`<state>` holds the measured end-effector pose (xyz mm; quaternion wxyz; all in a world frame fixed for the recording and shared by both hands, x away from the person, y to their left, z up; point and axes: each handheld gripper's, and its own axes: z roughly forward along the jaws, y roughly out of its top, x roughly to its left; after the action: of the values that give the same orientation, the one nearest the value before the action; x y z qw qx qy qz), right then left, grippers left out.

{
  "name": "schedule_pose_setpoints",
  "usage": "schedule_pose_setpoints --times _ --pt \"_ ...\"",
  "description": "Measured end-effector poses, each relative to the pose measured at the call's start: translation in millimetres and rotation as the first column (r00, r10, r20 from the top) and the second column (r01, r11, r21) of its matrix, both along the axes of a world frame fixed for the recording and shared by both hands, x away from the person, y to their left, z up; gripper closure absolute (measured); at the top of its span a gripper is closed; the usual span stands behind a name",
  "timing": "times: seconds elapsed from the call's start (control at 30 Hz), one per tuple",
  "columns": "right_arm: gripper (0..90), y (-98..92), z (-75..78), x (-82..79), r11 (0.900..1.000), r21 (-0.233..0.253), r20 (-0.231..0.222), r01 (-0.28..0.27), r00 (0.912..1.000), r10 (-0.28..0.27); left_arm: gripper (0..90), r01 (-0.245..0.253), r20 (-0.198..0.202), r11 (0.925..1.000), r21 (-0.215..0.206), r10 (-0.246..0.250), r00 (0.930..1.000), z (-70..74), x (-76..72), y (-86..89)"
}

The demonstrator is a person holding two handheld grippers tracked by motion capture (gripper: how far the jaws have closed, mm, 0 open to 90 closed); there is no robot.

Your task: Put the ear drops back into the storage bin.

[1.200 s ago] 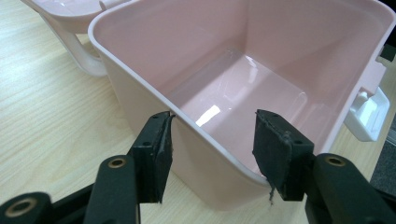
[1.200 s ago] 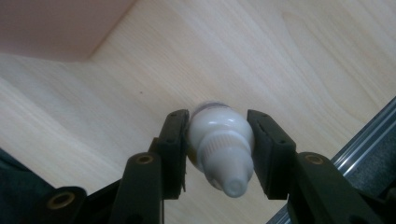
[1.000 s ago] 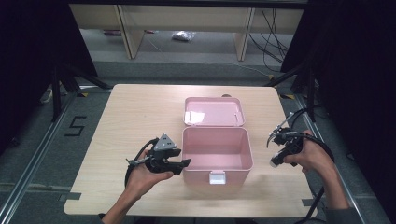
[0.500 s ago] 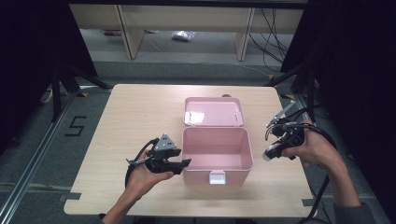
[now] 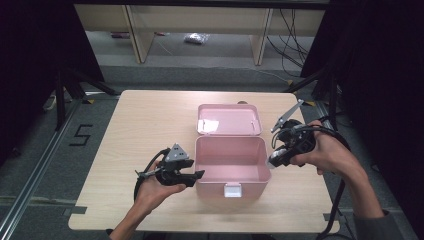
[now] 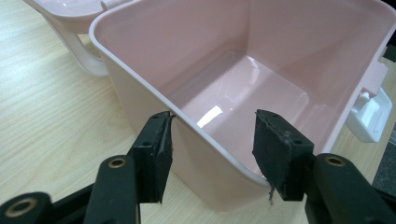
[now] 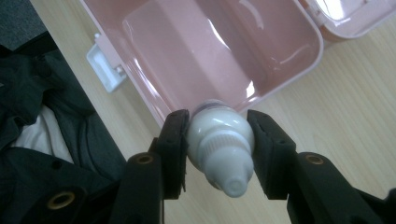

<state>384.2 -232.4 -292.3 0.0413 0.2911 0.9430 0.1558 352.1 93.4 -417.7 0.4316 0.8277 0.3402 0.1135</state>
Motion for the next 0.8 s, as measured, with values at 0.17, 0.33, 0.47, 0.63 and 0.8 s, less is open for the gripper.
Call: schedule_pose_setpoints --times 0.17,0.33,0.47,0.63,0.8 --pt "60.4 12.2 -1.7 2.4 1.0 0.0 -0.005 -0.024 0.9997 0.024 46.9 0.0 0.0 1.0 0.0 0.0 1.0 0.1 0.1 0.0" --pt "60.4 24.7 -4.0 5.1 0.999 -0.003 -0.006 -0.044 0.999 0.044 46.9 0.0 0.0 1.0 0.002 0.0 1.0 0.1 0.0 -0.1" --pt "60.4 35.6 -8.9 8.2 0.997 -0.016 -0.012 -0.069 0.9976 0.069 47.0 0.001 0.002 1.0 0.005 -0.001 1.0 0.2 -0.1 -0.1" --pt "60.4 46.8 -18.6 13.5 0.997 -0.032 -0.026 -0.073 0.9971 0.072 47.0 0.0 0.002 1.0 0.005 0.0 1.0 0.3 -0.2 -0.2" --pt "60.4 55.4 -30.5 19.0 0.995 -0.051 -0.049 -0.086 0.9952 0.084 47.1 0.0 0.003 1.0 0.006 0.0 1.0 0.3 -0.2 -0.1"
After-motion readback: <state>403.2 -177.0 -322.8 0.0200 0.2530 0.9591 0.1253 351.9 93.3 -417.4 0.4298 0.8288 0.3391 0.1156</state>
